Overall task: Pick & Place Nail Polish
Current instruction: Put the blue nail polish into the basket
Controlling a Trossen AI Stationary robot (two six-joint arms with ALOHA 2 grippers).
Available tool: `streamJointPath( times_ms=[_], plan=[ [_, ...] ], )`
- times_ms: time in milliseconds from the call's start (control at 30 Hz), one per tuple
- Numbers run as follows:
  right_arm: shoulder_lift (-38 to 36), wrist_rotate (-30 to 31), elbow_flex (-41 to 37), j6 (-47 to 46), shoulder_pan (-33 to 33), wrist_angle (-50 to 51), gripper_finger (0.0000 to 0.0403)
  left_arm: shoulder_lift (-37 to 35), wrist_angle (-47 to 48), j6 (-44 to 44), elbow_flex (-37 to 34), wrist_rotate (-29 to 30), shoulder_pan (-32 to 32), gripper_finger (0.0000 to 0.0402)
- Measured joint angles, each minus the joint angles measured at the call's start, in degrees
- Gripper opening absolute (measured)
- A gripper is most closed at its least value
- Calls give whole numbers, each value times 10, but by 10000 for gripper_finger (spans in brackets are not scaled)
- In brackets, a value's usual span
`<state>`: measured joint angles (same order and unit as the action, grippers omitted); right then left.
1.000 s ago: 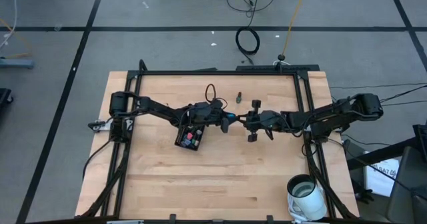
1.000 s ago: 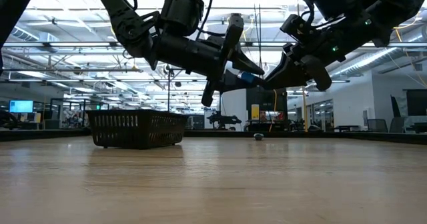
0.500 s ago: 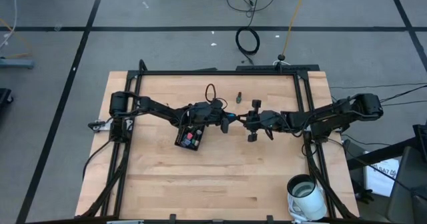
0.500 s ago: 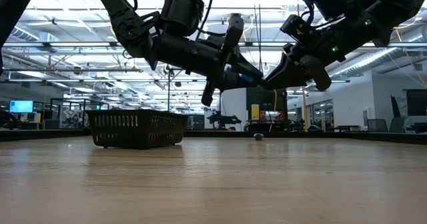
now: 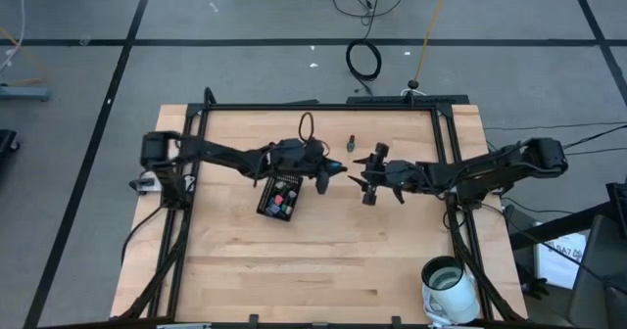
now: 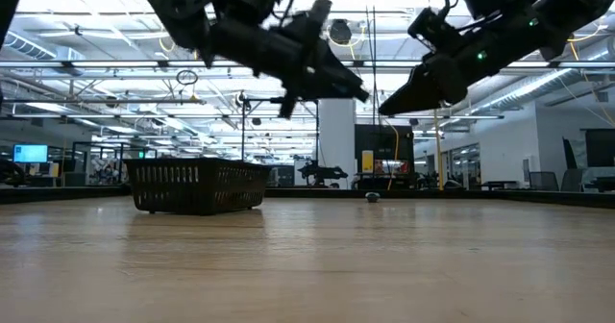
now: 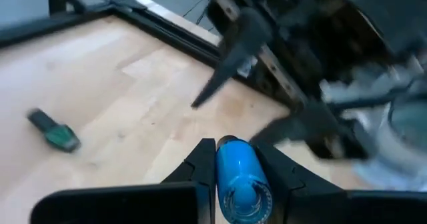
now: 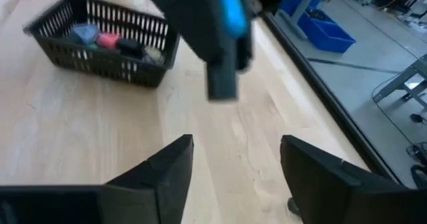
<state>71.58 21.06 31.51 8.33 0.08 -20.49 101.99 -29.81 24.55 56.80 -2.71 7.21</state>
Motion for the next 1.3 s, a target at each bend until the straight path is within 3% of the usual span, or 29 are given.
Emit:
streamJointPath(
  times_ms=[167, 267, 433, 533, 733, 900, 1067, 1300],
  plan=[
    [-36, 1, 0, -5, 0, 36, 216, -68, 116, -139, 0, 18, -51, 55],
    [-46, 1, 0, -16, 0, 51, 209, -102, 194, -183, 0, 96, -98, 55],
    [-49, 1, 0, -17, 0, 52, 200, -140, 368, -127, 0, 274, -157, 57],
    [-49, 1, 0, -17, 0, 49, 198, -142, 479, -33, 0, 331, -178, 55],
    [-48, 1, 0, -17, 0, 45, 198, -130, 613, 136, -1, 340, -213, 59],
    [-48, 1, 0, -18, 0, 45, 198, -131, 655, 200, 0, 320, -236, 55],
    [-48, 0, 0, -22, 0, 45, 198, -131, 684, 256, 0, 262, -240, 57],
    [-48, -1, 0, -22, 0, 45, 198, -131, 703, 300, 0, 255, -236, 62]
  ],
)
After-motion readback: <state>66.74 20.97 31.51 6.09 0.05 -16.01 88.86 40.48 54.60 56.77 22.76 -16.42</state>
